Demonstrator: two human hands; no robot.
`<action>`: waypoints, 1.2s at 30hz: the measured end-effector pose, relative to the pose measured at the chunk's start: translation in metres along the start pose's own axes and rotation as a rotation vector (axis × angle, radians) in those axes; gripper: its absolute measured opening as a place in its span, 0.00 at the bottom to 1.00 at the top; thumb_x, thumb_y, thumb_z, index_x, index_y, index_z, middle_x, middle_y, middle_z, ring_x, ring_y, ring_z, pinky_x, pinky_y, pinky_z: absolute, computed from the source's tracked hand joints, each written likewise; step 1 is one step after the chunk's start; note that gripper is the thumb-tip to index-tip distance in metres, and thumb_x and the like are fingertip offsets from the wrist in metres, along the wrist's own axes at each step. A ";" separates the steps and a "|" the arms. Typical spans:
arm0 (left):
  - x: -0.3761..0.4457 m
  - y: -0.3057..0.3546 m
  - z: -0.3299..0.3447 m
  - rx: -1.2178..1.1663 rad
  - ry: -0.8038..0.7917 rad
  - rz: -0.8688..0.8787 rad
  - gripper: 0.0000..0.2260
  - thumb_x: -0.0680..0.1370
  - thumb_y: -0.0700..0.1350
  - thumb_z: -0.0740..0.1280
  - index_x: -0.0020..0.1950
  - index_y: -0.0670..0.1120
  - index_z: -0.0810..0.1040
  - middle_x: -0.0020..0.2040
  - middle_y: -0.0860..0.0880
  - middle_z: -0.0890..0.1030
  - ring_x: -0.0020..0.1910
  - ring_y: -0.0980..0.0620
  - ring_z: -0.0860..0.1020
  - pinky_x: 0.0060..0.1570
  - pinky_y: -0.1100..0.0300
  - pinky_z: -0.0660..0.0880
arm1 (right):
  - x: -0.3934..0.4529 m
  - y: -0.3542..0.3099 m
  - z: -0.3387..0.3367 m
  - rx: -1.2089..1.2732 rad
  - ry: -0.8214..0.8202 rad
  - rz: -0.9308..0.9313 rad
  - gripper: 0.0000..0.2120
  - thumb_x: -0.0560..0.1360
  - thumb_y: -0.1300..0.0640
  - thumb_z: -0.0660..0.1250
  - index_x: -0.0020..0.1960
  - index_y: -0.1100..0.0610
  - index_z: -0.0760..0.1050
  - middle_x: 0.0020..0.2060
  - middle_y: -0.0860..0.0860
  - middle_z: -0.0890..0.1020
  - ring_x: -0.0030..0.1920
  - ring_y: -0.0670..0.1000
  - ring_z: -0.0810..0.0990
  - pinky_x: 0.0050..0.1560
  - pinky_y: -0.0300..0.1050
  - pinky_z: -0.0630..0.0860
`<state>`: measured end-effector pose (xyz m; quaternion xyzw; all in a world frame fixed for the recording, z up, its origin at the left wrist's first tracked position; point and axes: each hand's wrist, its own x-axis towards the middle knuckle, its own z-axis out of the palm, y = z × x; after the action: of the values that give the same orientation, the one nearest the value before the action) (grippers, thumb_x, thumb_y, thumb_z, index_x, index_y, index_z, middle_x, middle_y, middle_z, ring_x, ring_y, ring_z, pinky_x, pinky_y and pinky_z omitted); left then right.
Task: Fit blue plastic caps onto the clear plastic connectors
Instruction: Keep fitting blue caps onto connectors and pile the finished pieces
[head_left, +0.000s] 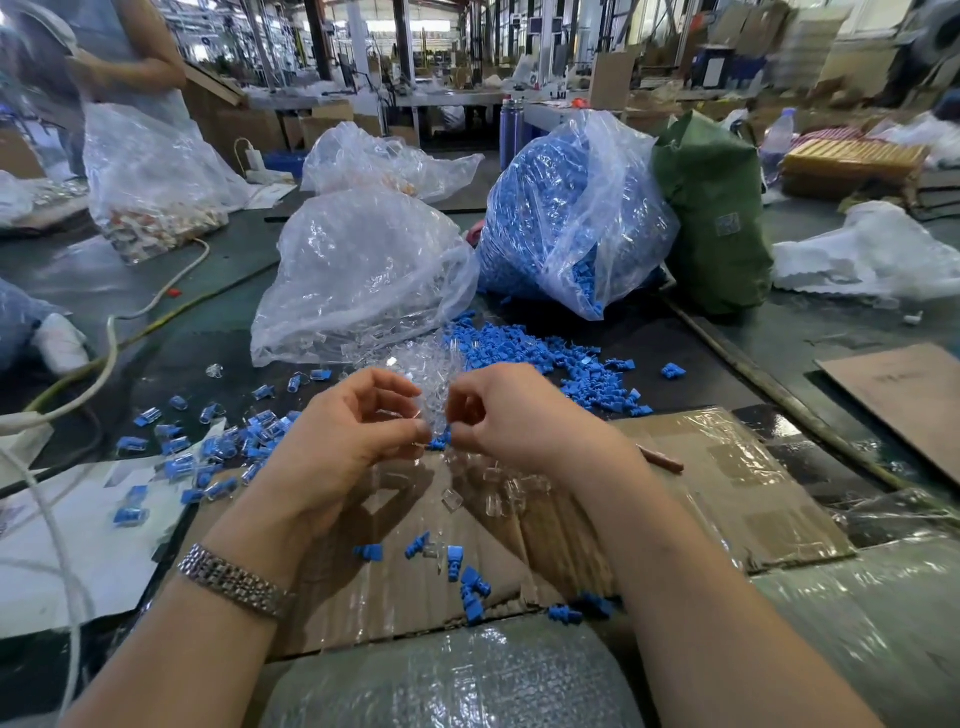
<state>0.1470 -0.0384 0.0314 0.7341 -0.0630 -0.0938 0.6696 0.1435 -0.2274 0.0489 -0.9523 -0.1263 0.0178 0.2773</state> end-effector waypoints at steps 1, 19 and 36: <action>0.000 0.000 0.000 -0.044 -0.015 0.008 0.16 0.67 0.36 0.76 0.53 0.44 0.80 0.47 0.45 0.84 0.43 0.46 0.85 0.40 0.58 0.82 | -0.001 0.003 -0.004 0.071 0.026 -0.001 0.02 0.77 0.58 0.72 0.50 0.53 0.82 0.40 0.45 0.82 0.41 0.44 0.81 0.42 0.36 0.76; -0.002 0.001 0.002 -0.256 -0.069 0.111 0.12 0.65 0.38 0.77 0.46 0.48 0.86 0.47 0.45 0.86 0.48 0.47 0.85 0.46 0.60 0.82 | -0.005 0.005 -0.015 0.576 0.104 -0.197 0.01 0.78 0.63 0.72 0.49 0.60 0.81 0.41 0.56 0.85 0.41 0.52 0.84 0.47 0.46 0.82; -0.007 0.006 0.002 -0.255 -0.075 0.113 0.16 0.62 0.45 0.78 0.49 0.44 0.88 0.50 0.38 0.86 0.48 0.43 0.86 0.47 0.60 0.82 | -0.006 0.006 -0.017 0.449 0.127 -0.308 0.05 0.76 0.66 0.72 0.46 0.57 0.82 0.38 0.47 0.83 0.40 0.46 0.81 0.45 0.42 0.79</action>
<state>0.1400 -0.0393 0.0375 0.6343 -0.1170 -0.0906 0.7588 0.1404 -0.2429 0.0601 -0.8357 -0.2448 -0.0567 0.4883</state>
